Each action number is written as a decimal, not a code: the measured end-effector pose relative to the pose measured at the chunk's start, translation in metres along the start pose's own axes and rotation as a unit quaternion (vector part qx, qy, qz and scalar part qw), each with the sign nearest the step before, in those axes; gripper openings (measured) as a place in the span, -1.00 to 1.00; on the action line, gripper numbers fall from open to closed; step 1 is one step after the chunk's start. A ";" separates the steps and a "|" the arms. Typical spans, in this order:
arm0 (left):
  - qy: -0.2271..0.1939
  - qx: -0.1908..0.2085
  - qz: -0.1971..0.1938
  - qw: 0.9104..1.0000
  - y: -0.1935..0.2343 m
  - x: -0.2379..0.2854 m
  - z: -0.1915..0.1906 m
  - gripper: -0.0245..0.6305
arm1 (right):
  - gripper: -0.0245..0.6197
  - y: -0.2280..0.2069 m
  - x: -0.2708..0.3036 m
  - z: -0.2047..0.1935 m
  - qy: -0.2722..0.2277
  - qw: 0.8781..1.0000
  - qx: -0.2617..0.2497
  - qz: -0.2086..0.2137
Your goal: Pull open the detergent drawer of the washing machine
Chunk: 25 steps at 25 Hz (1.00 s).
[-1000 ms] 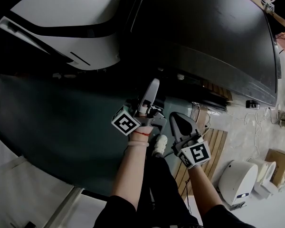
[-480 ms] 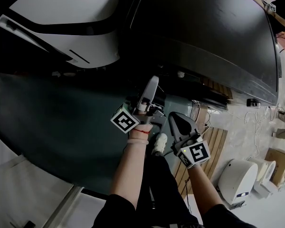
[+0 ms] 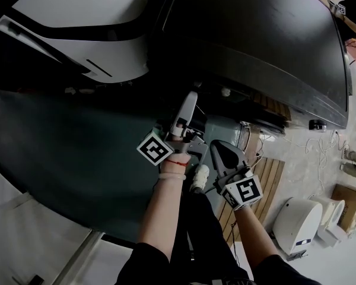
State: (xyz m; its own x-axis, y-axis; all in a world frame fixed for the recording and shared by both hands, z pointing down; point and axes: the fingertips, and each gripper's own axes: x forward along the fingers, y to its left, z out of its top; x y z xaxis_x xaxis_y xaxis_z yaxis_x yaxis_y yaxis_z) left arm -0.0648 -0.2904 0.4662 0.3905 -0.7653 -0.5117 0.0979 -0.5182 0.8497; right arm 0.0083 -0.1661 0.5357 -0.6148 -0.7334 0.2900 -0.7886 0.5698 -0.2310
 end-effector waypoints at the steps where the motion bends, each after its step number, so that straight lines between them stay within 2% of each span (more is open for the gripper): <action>1: 0.001 0.001 -0.001 1.000 0.000 -0.001 0.000 -0.65 | -0.88 0.000 0.000 0.000 0.001 1.000 0.002 -0.002; 16: 0.004 0.002 -0.004 1.000 -0.009 -0.017 -0.004 -0.66 | -0.89 0.008 -0.009 -0.004 -0.007 1.000 0.018 -0.012; 25: 0.015 0.005 -0.004 1.000 -0.018 -0.031 -0.007 -0.66 | -0.89 0.010 -0.020 -0.003 -0.018 0.999 0.002 -0.027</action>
State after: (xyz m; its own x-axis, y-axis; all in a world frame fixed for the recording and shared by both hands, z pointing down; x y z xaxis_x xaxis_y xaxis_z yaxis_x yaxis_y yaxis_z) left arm -0.0726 -0.2543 0.4676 0.4162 -0.7499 -0.5143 0.0910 -0.5284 0.8441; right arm 0.0129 -0.1449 0.5303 -0.5711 -0.7756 0.2690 -0.8204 0.5276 -0.2206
